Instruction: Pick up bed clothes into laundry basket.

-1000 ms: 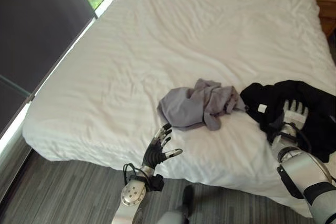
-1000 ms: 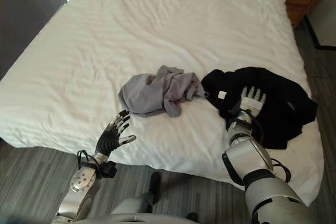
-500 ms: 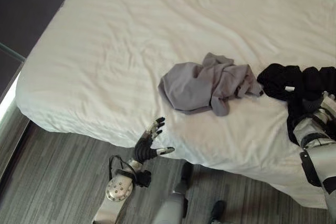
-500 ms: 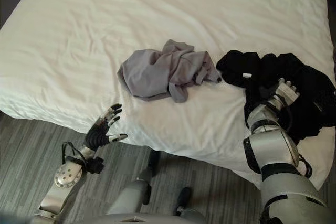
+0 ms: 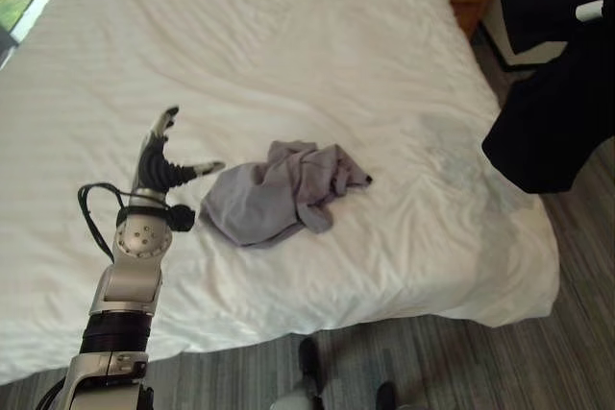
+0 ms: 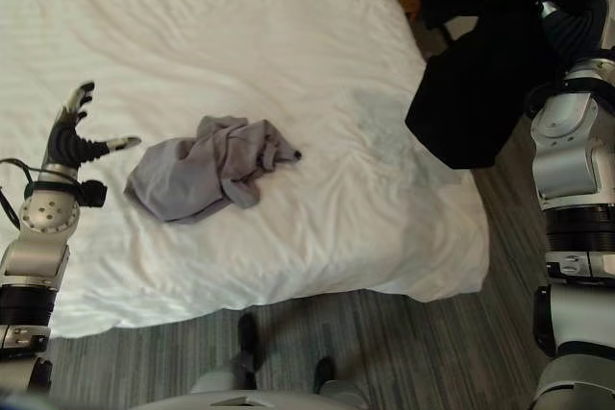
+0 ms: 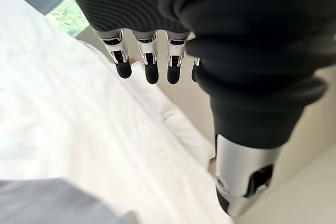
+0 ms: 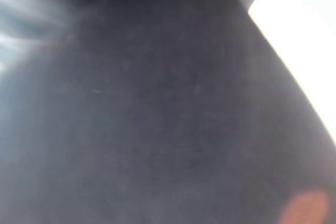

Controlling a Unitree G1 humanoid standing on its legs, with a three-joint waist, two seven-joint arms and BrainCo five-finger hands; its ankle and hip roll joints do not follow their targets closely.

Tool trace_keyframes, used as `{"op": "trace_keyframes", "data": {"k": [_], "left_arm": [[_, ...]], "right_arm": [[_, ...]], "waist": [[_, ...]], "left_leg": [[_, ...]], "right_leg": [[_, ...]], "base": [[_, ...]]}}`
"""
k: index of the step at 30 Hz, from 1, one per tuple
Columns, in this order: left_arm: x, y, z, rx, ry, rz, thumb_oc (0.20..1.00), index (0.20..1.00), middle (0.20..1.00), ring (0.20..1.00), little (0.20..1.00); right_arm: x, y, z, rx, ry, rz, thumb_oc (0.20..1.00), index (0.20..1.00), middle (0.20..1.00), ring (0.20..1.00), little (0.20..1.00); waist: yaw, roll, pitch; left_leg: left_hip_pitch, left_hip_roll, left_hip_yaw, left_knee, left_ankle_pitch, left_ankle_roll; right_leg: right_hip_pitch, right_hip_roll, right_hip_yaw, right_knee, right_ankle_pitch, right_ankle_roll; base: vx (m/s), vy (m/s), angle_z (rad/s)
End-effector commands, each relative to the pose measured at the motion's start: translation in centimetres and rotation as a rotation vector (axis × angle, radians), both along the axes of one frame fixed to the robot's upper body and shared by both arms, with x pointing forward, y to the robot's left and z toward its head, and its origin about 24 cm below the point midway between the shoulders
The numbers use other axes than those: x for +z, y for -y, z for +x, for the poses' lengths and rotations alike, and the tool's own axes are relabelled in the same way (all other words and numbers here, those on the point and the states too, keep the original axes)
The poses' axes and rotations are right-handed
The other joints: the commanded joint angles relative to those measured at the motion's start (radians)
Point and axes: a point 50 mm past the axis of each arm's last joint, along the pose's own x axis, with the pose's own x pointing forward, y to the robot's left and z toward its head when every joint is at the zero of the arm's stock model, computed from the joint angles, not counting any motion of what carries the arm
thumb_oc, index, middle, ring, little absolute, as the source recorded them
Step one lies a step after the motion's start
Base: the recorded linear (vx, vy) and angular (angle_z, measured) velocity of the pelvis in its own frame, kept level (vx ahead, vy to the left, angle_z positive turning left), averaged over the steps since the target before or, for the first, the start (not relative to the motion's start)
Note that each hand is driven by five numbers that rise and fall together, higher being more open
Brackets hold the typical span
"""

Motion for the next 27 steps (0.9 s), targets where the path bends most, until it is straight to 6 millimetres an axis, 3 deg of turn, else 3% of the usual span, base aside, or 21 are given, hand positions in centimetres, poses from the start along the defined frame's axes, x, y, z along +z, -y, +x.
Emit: {"op": "trace_keyframes", "data": {"k": [1, 7, 12, 13, 14, 15, 16, 17, 20, 22, 25, 26, 27], "left_arm": [[0.5, 1.6, 2.0, 0.012, -0.036, 0.216, 1.0, 1.0, 1.0, 1.0, 1.0], [-3.6, 2.5, 4.5, 0.031, -0.251, 0.34, 1.0, 1.0, 1.0, 1.0, 1.0], [-5.4, 4.1, 5.5, 0.041, -0.296, 0.255, 1.0, 1.0, 1.0, 1.0, 1.0], [-7.0, 4.6, 5.2, 0.068, -0.37, 0.116, 0.812, 0.812, 0.812, 0.812, 0.812], [-7.0, 4.6, 5.2, 0.068, -0.37, 0.114, 0.592, 0.592, 0.592, 0.592, 0.592], [-10.3, 4.2, 3.5, 0.108, -0.569, 0.025, 0.2, 0.2, 0.2, 0.2, 0.2], [-10.3, 4.2, 3.5, 0.108, -0.569, 0.025, 0.2, 0.2, 0.2, 0.2, 0.2], [-14.5, 4.4, 0.4, 0.113, -0.858, -0.01, 0.2, 0.2, 0.2, 0.2, 0.2], [-18.1, 4.9, -3.0, 0.092, -1.023, -0.046, 0.2, 0.2, 0.2, 0.2, 0.2], [-18.3, 5.2, -3.0, 0.059, -0.985, -0.125, 0.2, 0.2, 0.2, 0.2, 0.2], [-14.7, 6.2, 0.8, -0.042, -0.709, -0.247, 0.2, 0.2, 0.2, 0.2, 0.2], [-14.7, 6.2, 0.8, -0.043, -0.71, -0.246, 0.2, 0.2, 0.2, 0.2, 0.2], [-10.0, 8.8, 3.8, -0.207, -0.429, -0.324, 0.2, 0.2, 0.2, 0.2, 0.2]], "right_arm": [[0.2, 1.1, -1.8, -0.008, -0.054, -0.011, 0.2, 0.2, 0.2, 0.2, 0.2], [-1.6, 1.1, -1.5, 0.054, -0.116, 0.021, 0.2, 0.2, 0.2, 0.2, 0.2], [-2.3, 0.2, -0.8, 0.091, -0.125, 0.032, 0.2, 0.2, 0.2, 0.2, 0.2], [-3.2, -0.3, -0.3, 0.11, -0.148, 0.047, 0.2, 0.2, 0.2, 0.2, 0.2], [-3.1, -0.3, -0.3, 0.11, -0.147, 0.046, 0.2, 0.2, 0.2, 0.2, 0.2], [-3.2, -1.0, 0.1, 0.136, -0.151, 0.048, 0.2, 0.2, 0.2, 0.2, 0.2], [-3.2, -1.0, 0.1, 0.136, -0.151, 0.048, 0.2, 0.2, 0.2, 0.2, 0.2], [-3.7, -1.2, 0.4, 0.154, -0.18, 0.053, 0.2, 0.2, 0.2, 0.2, 0.2], [-4.2, -1.2, -0.5, 0.164, -0.198, 0.032, 0.2, 0.2, 0.2, 0.2, 0.2], [-5.2, -0.3, -1.5, 0.138, -0.218, 0.038, 0.2, 0.2, 0.2, 0.2, 0.2], [-5.6, 1.0, -3.4, 0.102, -0.203, 0.05, 0.2, 0.2, 0.2, 0.2, 0.2], [-5.6, 1.0, -3.5, 0.1, -0.203, 0.052, 0.2, 0.2, 0.2, 0.2, 0.2], [-5.3, 1.7, -4.6, 0.073, -0.162, 0.064, 0.2, 0.2, 0.2, 0.2, 0.2]], "waist": [[0.02, 0.023, -0.146], [-0.034, 0.021, -0.175], [-0.061, 0.014, -0.193], [-0.071, 0.007, -0.195], [-0.071, 0.008, -0.2], [-0.081, 0.003, -0.204], [-0.081, 0.003, -0.205], [-0.093, 0.002, -0.213], [-0.102, 0.002, -0.229], [-0.102, 0.006, -0.239], [-0.094, 0.01, -0.247], [-0.091, 0.008, -0.25], [-0.083, 0.017, -0.242]], "left_leg": [[0.139, 0.085, 0.068, 0.005, -0.109, -0.094], [0.121, 0.084, 0.091, 0.005, -0.114, -0.085], [0.068, 0.09, 0.104, 0.005, -0.107, -0.083], [0.043, 0.09, 0.107, 0.005, -0.1, -0.081], [0.038, 0.09, 0.108, 0.005, -0.1, -0.08], [0.028, 0.09, 0.116, 0.005, -0.1, -0.079], [0.027, 0.09, 0.117, 0.005, -0.1, -0.079], [0.039, 0.087, 0.123, 0.005, -0.113, -0.077], [0.061, 0.08, 0.127, 0.005, -0.124, -0.071], [0.073, 0.076, 0.125, 0.005, -0.127, -0.068], [0.083, 0.071, 0.126, 0.005, -0.126, -0.064], [0.078, 0.071, 0.127, 0.005, -0.12, -0.064], [0.081, 0.066, 0.124, 0.005, -0.123, -0.062]], "right_leg": [[-0.139, -0.028, 0.038, -0.072, 0.204, 0.011], [-0.179, -0.028, 0.072, -0.072, 0.216, 0.012], [-0.243, -0.026, 0.094, -0.072, 0.231, 0.016], [-0.268, -0.025, 0.104, -0.072, 0.236, 0.017], [-0.274, -0.025, 0.105, -0.072, 0.237, 0.017], [-0.29, -0.025, 0.116, -0.072, 0.243, 0.019], [-0.292, -0.025, 0.117, -0.072, 0.243, 0.019], [-0.285, -0.026, 0.124, -0.072, 0.239, 0.019], [-0.273, -0.033, 0.122, -0.072, 0.239, 0.019], [-0.263, -0.038, 0.112, -0.072, 0.239, 0.02], [-0.251, -0.044, 0.095, -0.072, 0.242, 0.025], [-0.257, -0.044, 0.097, -0.072, 0.247, 0.024], [-0.248, -0.049, 0.081, -0.072, 0.242, 0.031]], "base": [[0.1, 0.067, -0.35], [0.02, 0.036, -0.29], [-0.06, 0.015, -0.21], [-0.05, -0.001, -0.18], [-0.07, 0.002, -0.14], [-0.02, 0.002, -0.09], [0.03, 0.019, -0.06], [0.07, 0.021, -0.01], [0.07, 0.012, 0.01], [0.07, 0.015, -0.16], [0.03, 0.014, -0.06], [-0.01, 0.019, 0.06], [-0.02, 0.01, 0.06]]}}
